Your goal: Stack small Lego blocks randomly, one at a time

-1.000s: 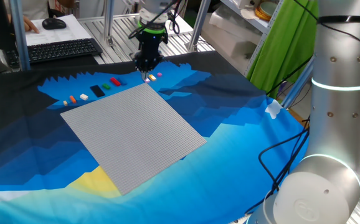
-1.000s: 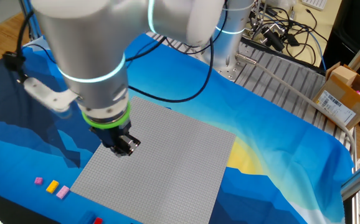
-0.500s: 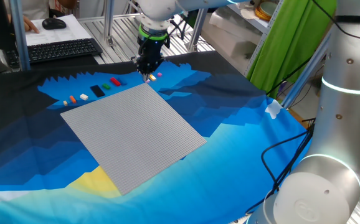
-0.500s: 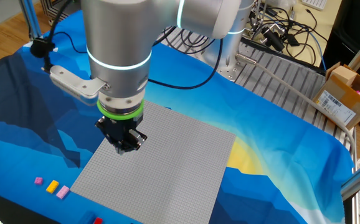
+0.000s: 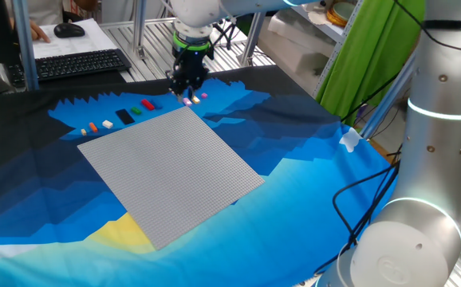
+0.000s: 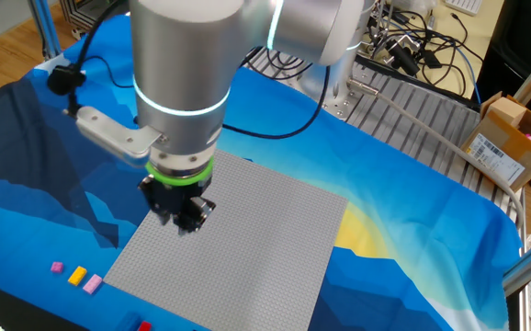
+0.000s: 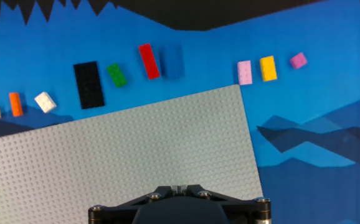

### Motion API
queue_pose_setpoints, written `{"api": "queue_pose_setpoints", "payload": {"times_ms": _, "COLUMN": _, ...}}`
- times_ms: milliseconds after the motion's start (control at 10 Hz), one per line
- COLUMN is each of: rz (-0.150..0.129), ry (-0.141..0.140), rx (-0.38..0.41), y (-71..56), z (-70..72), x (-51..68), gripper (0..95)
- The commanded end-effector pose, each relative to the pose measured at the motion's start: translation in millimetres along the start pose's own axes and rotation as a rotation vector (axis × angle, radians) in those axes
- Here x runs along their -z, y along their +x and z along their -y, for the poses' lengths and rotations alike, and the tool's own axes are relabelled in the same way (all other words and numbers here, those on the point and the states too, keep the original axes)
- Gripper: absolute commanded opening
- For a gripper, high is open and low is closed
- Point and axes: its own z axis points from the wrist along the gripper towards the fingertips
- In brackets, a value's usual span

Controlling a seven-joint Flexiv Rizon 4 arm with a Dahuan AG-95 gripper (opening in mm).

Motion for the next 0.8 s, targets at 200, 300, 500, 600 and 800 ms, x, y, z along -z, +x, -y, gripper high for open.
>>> {"api": "queue_pose_setpoints", "payload": {"times_ms": 200, "rz": -0.008, "ry": -0.006, "rx": -0.002, "y": -47.0, "z": 1.1, "x": -8.0, "gripper": 38.0}}
{"api": "queue_pose_setpoints", "payload": {"times_ms": 300, "rz": -0.005, "ry": -0.004, "rx": -0.006, "y": -61.4, "z": 0.5, "x": -10.0, "gripper": 38.0}}
{"api": "queue_pose_setpoints", "payload": {"times_ms": 500, "rz": -0.007, "ry": -0.004, "rx": -0.005, "y": -79.8, "z": 0.3, "x": -15.9, "gripper": 38.0}}
{"api": "queue_pose_setpoints", "payload": {"times_ms": 600, "rz": -0.006, "ry": -0.004, "rx": -0.005, "y": -89.9, "z": 0.1, "x": -22.2, "gripper": 38.0}}
{"api": "queue_pose_setpoints", "payload": {"times_ms": 800, "rz": -0.001, "ry": -0.006, "rx": -0.003, "y": -112.1, "z": 1.9, "x": -37.8, "gripper": 38.0}}
